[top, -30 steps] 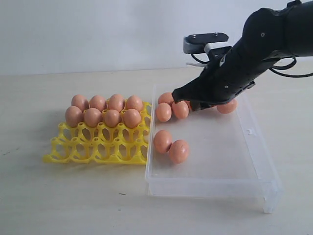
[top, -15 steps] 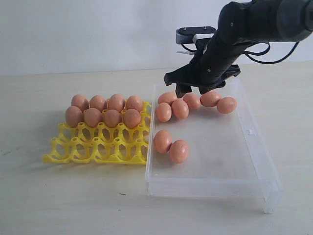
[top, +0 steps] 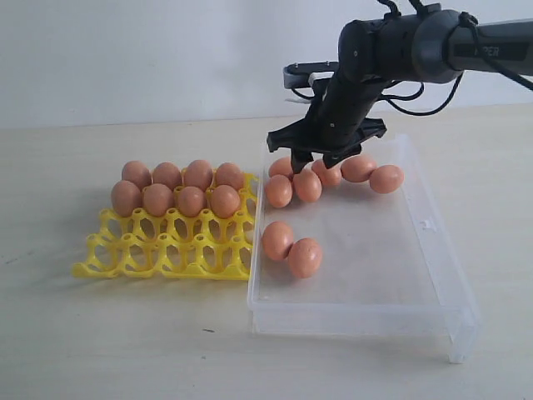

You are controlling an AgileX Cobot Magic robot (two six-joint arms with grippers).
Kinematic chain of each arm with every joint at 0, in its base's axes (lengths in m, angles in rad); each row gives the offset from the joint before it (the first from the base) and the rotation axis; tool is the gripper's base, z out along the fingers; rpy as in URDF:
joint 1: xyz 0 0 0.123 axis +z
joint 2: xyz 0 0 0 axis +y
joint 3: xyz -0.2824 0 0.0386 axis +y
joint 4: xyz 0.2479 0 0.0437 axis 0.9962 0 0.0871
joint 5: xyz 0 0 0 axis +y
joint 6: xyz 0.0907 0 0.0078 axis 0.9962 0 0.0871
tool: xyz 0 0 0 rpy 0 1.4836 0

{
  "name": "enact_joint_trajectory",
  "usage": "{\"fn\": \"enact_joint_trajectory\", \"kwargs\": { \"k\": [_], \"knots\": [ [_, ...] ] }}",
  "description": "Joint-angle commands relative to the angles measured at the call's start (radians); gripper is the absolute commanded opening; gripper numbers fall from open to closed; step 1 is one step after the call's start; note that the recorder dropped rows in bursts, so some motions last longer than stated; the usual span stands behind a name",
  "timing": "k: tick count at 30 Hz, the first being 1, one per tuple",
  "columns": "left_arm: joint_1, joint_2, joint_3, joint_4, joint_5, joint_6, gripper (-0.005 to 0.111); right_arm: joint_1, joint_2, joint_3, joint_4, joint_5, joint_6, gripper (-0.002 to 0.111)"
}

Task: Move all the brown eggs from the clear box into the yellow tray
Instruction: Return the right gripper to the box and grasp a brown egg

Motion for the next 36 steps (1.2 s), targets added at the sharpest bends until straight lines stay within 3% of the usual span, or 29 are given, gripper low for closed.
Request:
{"fn": "enact_joint_trajectory", "kwargs": {
  "k": [1, 28, 30, 36],
  "knots": [
    [-0.006, 0.001, -0.004, -0.002, -0.009, -0.005, 0.0, 0.001, 0.031, -0.02, -0.01, -0.02, 0.003, 0.053],
    [-0.006, 0.001, -0.004, -0.002, -0.009, -0.005, 0.0, 0.001, 0.138, -0.02, 0.011, -0.137, 0.003, 0.052],
    [-0.006, 0.001, -0.004, -0.002, -0.009, -0.005, 0.0, 0.001, 0.138, -0.02, 0.011, -0.133, -0.008, 0.045],
    [-0.006, 0.001, -0.004, -0.002, -0.009, -0.005, 0.0, 0.001, 0.105, -0.02, 0.011, -0.129, -0.022, 0.0]
  ]
}}
